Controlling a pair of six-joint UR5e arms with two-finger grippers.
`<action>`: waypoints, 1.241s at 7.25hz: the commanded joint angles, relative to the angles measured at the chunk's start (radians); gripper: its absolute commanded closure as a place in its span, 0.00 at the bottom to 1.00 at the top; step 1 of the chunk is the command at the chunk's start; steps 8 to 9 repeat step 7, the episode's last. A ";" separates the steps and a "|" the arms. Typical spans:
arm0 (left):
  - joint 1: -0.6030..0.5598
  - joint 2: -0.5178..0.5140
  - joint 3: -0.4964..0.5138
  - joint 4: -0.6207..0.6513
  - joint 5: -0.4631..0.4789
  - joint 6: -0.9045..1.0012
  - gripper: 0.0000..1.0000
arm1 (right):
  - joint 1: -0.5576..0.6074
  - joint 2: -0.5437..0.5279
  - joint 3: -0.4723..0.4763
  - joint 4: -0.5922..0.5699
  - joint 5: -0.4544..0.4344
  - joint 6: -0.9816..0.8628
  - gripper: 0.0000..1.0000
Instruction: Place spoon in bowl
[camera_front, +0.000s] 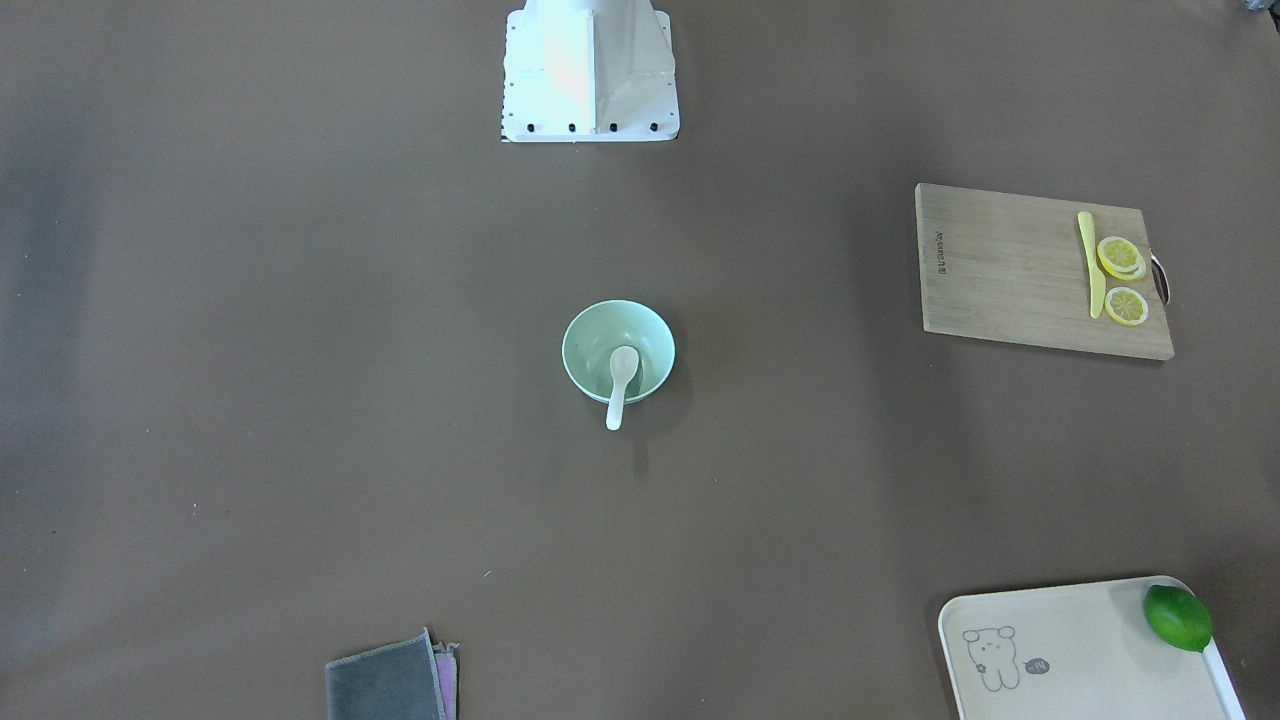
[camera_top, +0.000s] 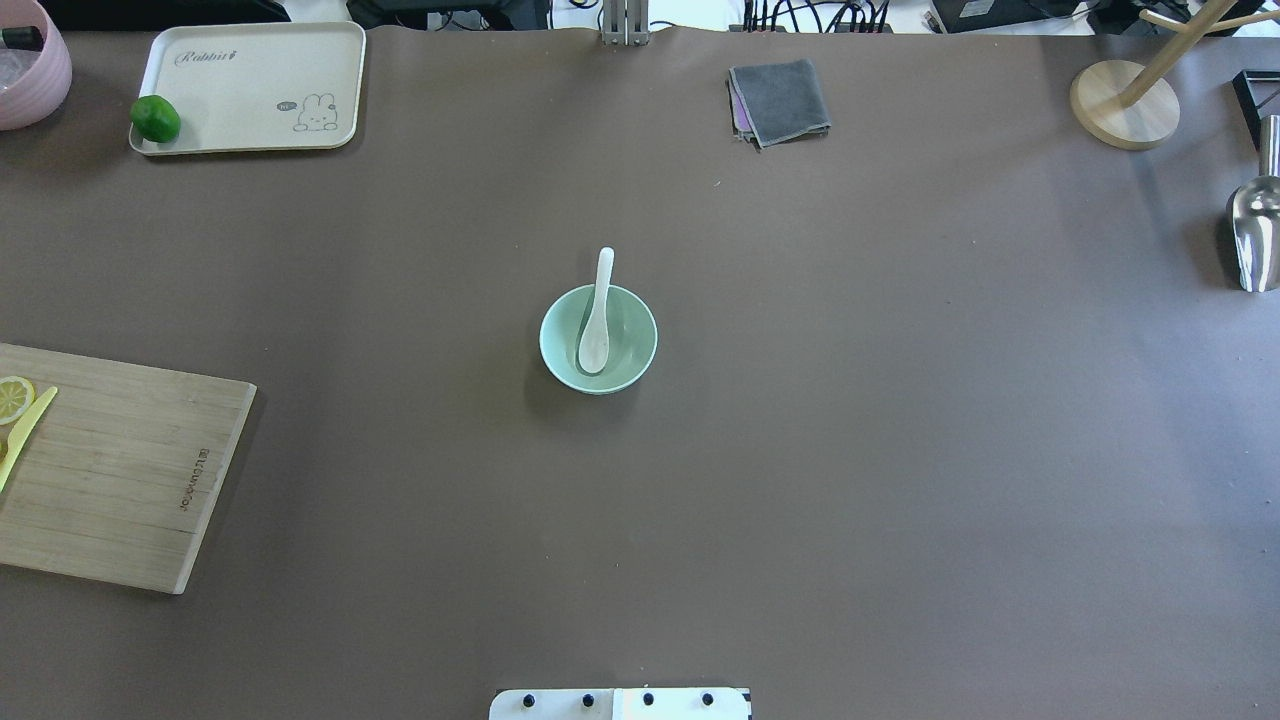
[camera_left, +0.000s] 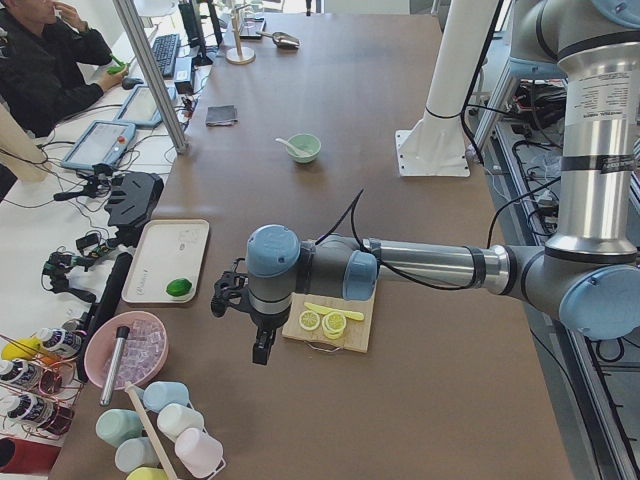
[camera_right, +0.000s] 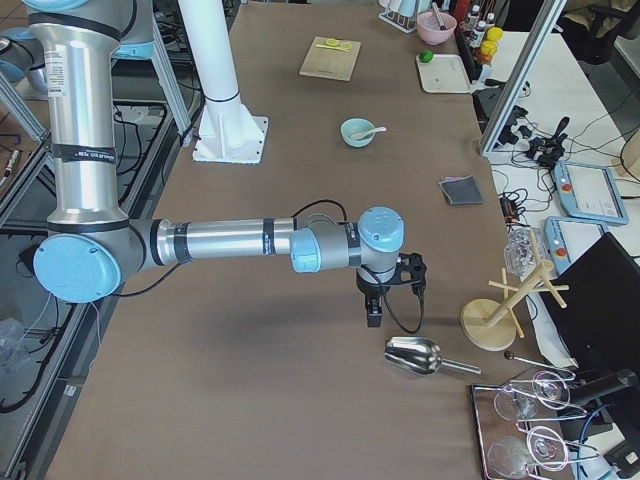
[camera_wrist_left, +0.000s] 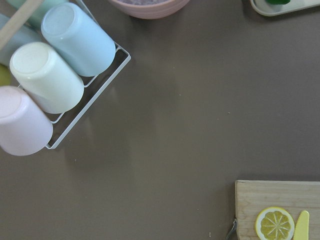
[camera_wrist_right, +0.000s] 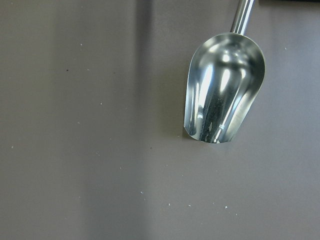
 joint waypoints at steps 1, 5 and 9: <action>-0.001 0.001 0.005 0.003 -0.001 -0.001 0.02 | 0.000 -0.001 0.000 -0.003 0.005 0.003 0.00; -0.001 -0.005 0.005 -0.003 0.005 -0.003 0.02 | 0.000 -0.001 -0.008 0.000 0.004 0.004 0.00; -0.001 -0.012 0.002 -0.003 0.005 -0.004 0.02 | 0.000 -0.003 -0.009 0.000 0.004 0.006 0.00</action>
